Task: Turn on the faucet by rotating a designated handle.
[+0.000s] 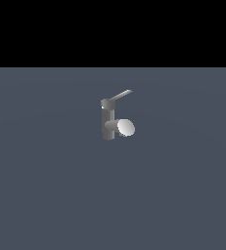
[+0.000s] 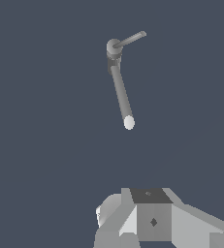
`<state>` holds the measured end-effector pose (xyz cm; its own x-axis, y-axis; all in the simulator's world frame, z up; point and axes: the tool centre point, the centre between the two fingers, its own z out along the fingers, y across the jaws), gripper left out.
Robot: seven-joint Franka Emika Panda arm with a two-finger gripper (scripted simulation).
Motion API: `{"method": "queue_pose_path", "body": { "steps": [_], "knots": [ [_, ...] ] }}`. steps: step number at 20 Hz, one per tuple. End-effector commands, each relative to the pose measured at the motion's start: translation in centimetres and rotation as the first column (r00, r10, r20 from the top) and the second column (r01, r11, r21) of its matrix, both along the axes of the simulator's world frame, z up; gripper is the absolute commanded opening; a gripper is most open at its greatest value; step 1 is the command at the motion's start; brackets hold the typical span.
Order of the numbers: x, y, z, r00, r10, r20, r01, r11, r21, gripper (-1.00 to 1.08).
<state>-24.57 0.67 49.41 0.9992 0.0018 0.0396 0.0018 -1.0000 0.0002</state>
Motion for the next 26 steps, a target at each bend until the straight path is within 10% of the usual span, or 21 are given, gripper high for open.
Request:
{"method": "queue_pose_path", "body": {
  "steps": [1, 15, 26],
  "knots": [
    [0.0, 0.0, 0.0, 1.000, 0.000, 0.000, 0.000, 1.000, 0.000, -1.00],
    [0.0, 2.1, 0.9, 1.000, 0.020, 0.012, -0.020, 1.000, 0.008, -1.00],
    [4.0, 1.7, 0.3, 0.994, -0.110, 0.007, 0.110, 0.994, 0.003, -1.00]
  ]
}}
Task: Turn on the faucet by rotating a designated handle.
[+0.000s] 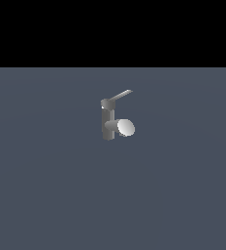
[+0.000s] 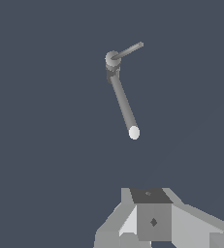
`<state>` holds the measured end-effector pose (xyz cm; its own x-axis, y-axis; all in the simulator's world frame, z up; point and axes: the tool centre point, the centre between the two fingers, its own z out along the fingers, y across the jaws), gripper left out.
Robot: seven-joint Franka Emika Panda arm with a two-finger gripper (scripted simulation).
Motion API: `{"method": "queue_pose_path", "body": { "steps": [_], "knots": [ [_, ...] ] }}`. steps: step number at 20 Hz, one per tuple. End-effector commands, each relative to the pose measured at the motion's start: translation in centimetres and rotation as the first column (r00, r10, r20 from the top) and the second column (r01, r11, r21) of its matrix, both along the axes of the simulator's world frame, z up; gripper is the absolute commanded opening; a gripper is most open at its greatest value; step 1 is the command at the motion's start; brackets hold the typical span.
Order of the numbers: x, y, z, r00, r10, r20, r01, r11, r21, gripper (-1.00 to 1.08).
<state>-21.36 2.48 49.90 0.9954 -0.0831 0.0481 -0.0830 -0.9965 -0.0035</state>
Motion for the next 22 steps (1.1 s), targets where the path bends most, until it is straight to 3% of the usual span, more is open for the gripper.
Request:
{"method": "queue_pose_path", "body": {
  "steps": [1, 6, 11, 16, 22],
  "knots": [
    [1.4, -0.1, -0.3, 0.999, -0.045, -0.002, 0.045, 0.999, -0.001, -1.00],
    [5.1, -0.6, -1.3, 0.987, -0.161, -0.005, 0.161, 0.987, -0.005, -1.00],
    [9.3, -1.1, -3.0, 0.957, -0.289, -0.008, 0.289, 0.957, -0.008, -1.00],
    [13.4, -1.8, -5.1, 0.912, -0.411, -0.010, 0.411, 0.912, -0.009, -1.00],
    [18.1, -2.7, -8.4, 0.837, -0.547, -0.012, 0.547, 0.837, -0.009, -1.00]
  ]
}}
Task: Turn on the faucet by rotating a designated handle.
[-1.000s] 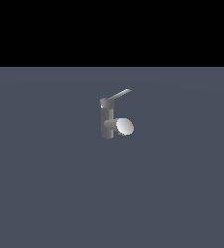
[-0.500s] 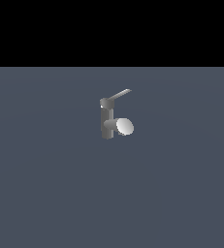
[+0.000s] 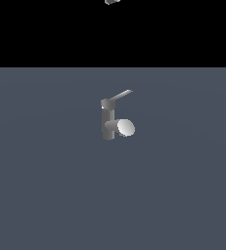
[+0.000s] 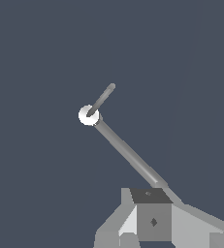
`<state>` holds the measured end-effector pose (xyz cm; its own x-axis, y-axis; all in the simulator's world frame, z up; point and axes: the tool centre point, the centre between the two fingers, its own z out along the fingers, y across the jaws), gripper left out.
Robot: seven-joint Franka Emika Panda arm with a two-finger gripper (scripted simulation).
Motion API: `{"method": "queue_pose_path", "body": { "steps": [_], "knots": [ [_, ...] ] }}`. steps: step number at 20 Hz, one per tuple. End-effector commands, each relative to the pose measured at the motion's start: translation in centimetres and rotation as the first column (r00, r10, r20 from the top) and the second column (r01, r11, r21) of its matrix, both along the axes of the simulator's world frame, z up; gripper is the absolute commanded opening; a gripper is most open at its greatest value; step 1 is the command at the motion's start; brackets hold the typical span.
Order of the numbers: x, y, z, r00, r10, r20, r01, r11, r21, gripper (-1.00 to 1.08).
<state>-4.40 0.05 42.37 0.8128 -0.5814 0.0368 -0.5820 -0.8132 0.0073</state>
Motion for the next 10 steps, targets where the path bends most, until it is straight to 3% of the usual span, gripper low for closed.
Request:
{"method": "queue_pose_path", "body": {
  "steps": [1, 10],
  "knots": [
    [1.9, -0.4, -1.5, 0.998, -0.066, 0.000, 0.066, 0.998, 0.001, -1.00],
    [8.2, -2.0, -8.0, 0.956, -0.294, -0.005, 0.294, 0.956, 0.008, -1.00]
  ]
}}
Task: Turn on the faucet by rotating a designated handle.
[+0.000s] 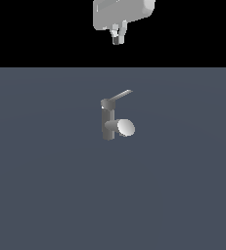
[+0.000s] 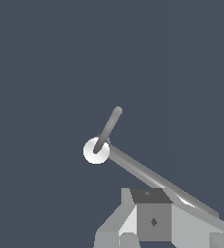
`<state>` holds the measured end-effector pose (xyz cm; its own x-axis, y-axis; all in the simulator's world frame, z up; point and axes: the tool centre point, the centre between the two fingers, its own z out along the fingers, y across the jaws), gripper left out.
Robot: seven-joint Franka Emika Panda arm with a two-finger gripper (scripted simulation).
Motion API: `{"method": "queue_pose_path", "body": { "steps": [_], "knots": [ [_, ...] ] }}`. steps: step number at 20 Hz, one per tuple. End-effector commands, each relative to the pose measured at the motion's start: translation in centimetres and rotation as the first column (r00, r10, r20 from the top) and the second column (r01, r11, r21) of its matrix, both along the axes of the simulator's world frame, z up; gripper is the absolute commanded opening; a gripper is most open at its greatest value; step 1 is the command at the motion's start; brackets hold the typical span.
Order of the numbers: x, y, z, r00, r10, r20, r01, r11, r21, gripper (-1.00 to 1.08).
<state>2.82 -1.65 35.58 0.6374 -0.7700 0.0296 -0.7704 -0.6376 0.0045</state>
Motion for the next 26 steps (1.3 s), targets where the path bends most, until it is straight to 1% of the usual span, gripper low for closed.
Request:
{"method": "queue_pose_path", "body": {
  "steps": [1, 6, 9, 13, 20, 26],
  "knots": [
    [1.6, -0.5, -2.0, 0.998, -0.066, 0.000, 0.066, 0.998, 0.002, -1.00],
    [4.6, -1.4, -6.3, 0.981, -0.195, -0.003, 0.195, 0.981, 0.009, -1.00],
    [6.1, -2.0, -9.1, 0.963, -0.270, -0.005, 0.270, 0.963, 0.013, -1.00],
    [7.6, -2.7, -12.2, 0.936, -0.351, -0.009, 0.351, 0.936, 0.018, -1.00],
    [9.1, -3.5, -16.1, 0.897, -0.442, -0.013, 0.442, 0.897, 0.024, -1.00],
    [9.5, -3.7, -17.4, 0.882, -0.471, -0.015, 0.471, 0.882, 0.026, -1.00]
  ]
}}
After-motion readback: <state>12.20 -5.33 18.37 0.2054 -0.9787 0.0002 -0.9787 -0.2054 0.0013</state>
